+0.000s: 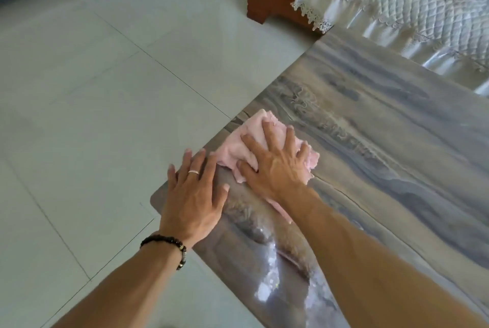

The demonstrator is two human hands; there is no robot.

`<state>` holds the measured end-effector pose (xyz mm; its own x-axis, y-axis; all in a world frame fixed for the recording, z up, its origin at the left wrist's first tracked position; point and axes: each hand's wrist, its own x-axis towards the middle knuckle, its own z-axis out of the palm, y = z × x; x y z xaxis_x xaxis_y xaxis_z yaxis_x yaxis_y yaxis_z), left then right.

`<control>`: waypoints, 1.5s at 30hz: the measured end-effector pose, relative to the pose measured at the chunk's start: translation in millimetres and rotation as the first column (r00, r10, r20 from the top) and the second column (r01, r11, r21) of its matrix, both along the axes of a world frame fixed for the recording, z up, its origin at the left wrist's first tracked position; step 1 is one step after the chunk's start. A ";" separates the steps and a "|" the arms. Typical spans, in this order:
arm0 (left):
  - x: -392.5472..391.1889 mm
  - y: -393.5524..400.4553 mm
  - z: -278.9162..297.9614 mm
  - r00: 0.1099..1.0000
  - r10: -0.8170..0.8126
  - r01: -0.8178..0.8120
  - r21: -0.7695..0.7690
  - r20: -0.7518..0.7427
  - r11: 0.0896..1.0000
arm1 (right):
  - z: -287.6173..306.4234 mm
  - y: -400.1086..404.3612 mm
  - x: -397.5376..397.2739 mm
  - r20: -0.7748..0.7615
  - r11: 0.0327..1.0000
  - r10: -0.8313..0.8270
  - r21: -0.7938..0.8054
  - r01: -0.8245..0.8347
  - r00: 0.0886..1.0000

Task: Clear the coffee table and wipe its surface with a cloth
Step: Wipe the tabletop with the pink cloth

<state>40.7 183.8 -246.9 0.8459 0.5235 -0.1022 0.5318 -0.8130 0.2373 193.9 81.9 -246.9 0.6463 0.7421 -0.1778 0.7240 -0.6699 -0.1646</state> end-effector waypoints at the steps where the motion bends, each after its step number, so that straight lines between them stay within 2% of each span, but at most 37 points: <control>1: -1.4 2.6 -0.9 0.998 0.061 -0.061 0.009 0.004 0.998 | 0.9 13.0 6.9 -0.042 1.000 -0.014 0.002 0.014 0.999; 3: -13.0 8.8 -4.3 0.984 0.180 -0.180 0.002 -0.015 0.984 | -1.6 23.8 -0.9 -0.034 0.997 0.075 0.024 -0.075 0.997; 4: -22.9 10.1 -5.5 0.976 0.214 -0.214 -0.008 -0.034 0.977 | -3.7 16.5 -11.8 -0.011 0.981 0.196 0.001 -0.196 0.981; 6: -44.9 11.1 -3.2 0.964 0.258 -0.261 -0.034 -0.068 0.965 | -5.5 -10.2 -29.7 0.027 0.859 0.510 -0.075 -0.507 0.860; 9: -65.3 3.7 -4.0 0.959 0.255 -0.265 -0.072 -0.123 0.962 | 2.3 -20.8 -12.8 0.012 0.739 0.670 -0.110 -0.665 0.742; 10: -68.8 3.2 -6.0 0.958 0.263 -0.272 -0.074 -0.114 0.959 | 3.4 -3.8 -4.1 0.017 0.748 0.660 -0.112 -0.654 0.751; 13: -75.3 3.2 -13.8 0.947 0.313 -0.318 -0.077 -0.068 0.945 | 5.2 66.4 -14.8 0.032 0.863 0.498 -0.123 -0.491 0.867; 14: -75.0 2.1 -15.1 0.940 0.339 -0.342 -0.082 -0.043 0.936 | 4.3 80.6 -26.8 0.055 0.867 0.494 -0.111 -0.487 0.868; 17: -83.6 0.4 -14.0 0.914 0.405 -0.397 -0.188 0.008 0.898 | -3.4 61.2 -63.2 0.046 0.773 0.634 -0.008 -0.634 0.772; 19: -99.0 -3.4 -11.4 0.929 0.369 -0.366 -0.217 -0.025 0.905 | -10.2 15.0 -63.4 0.088 0.707 0.701 0.049 -0.706 0.708; 21: -112.1 -2.5 -8.7 0.947 0.318 -0.321 -0.232 -0.049 0.918 | -11.1 3.0 -47.9 0.071 0.668 0.740 0.037 -0.743 0.669; 22: -115.3 0.1 -7.7 0.949 0.309 -0.314 -0.228 -0.059 0.922 | -8.7 16.5 -42.7 0.065 0.680 0.731 0.020 -0.733 0.679; 25: -121.5 6.5 -8.2 0.946 0.318 -0.323 -0.174 -0.057 0.930 | -5.4 74.0 -61.6 0.078 0.802 0.596 -0.028 -0.596 0.799; 26: -124.7 6.1 -8.8 0.943 0.328 -0.333 -0.158 -0.059 0.930 | -5.9 78.0 -72.5 0.082 0.807 0.590 -0.030 -0.590 0.803; 31: -139.6 -11.2 -10.4 0.973 0.215 -0.220 -0.069 -0.081 0.973 | -6.0 -9.1 -65.1 -0.024 0.648 0.761 -0.019 -0.761 0.648; 33: -141.6 -13.2 -7.1 0.971 0.231 -0.235 -0.077 -0.058 0.969 | 0.4 5.5 -58.2 -0.035 0.645 0.761 -0.062 -0.761 0.648; 37: -129.5 -15.0 -8.0 0.949 0.317 -0.316 -0.045 -0.002 0.948 | -3.1 63.5 -83.4 0.041 0.752 0.659 -0.039 -0.658 0.751; 39: -129.2 -16.3 -7.8 0.945 0.326 -0.326 -0.048 -0.007 0.944 | -10.0 41.9 -87.0 0.058 0.726 0.686 0.026 -0.688 0.726; 43: -121.1 -25.0 -0.6 0.986 0.153 -0.157 -0.058 -0.071 0.986 | -12.7 -43.9 -53.2 0.007 0.636 0.771 0.060 -0.769 0.637; 44: -117.4 -26.6 0.4 0.989 0.136 -0.139 -0.047 -0.065 0.989 | -14.1 -36.9 -41.3 0.028 0.636 0.769 0.054 -0.769 0.638; 45: -113.8 -26.2 -0.4 0.988 0.145 -0.147 -0.032 -0.042 0.989 | -11.1 -16.9 -35.4 0.039 0.674 0.736 0.045 -0.737 0.676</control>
<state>-73.1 157.5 -247.3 0.7555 0.6366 -0.1546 0.6538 -0.7175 0.2403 158.5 65.0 -258.0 -0.1116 0.9866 -0.1189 0.9819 0.0910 -0.1662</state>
